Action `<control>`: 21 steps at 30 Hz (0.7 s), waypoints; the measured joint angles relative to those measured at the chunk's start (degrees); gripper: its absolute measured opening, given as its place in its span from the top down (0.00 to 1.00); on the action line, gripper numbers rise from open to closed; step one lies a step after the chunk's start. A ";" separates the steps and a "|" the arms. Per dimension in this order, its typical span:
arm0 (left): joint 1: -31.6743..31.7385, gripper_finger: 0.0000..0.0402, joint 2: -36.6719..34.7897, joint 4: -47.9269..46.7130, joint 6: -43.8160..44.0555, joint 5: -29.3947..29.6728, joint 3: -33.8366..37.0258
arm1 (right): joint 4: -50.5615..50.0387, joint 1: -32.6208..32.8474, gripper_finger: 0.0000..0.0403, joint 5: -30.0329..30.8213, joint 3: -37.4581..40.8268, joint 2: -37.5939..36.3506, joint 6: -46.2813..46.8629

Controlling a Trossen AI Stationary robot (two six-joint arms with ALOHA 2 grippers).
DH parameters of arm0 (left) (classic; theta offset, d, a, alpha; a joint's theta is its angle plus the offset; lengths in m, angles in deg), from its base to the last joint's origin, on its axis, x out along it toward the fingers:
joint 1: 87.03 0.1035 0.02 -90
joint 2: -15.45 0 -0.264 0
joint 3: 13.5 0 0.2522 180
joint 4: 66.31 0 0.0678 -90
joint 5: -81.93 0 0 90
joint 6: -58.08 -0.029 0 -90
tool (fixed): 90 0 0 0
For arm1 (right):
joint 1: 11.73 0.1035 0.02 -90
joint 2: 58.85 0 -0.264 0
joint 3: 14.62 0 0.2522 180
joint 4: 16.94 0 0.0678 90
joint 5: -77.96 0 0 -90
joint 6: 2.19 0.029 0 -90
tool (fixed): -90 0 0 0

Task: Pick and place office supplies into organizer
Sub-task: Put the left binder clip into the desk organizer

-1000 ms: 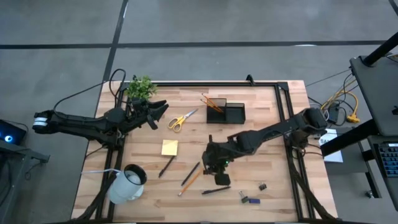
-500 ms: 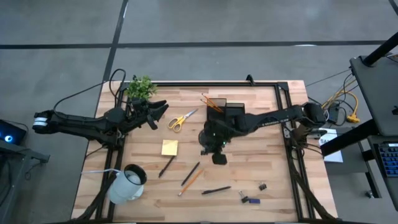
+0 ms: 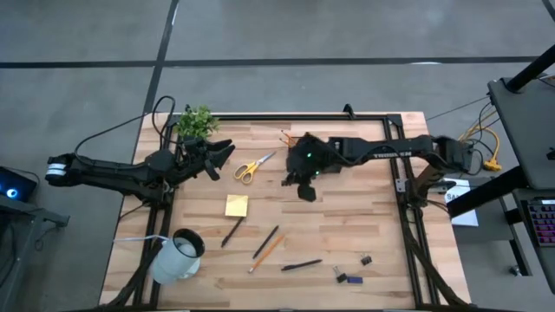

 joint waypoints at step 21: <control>0.01 0.61 0.13 -0.02 -0.07 0.37 0.00 | 28.93 -5.16 0.98 8.92 20.64 -6.03 -0.30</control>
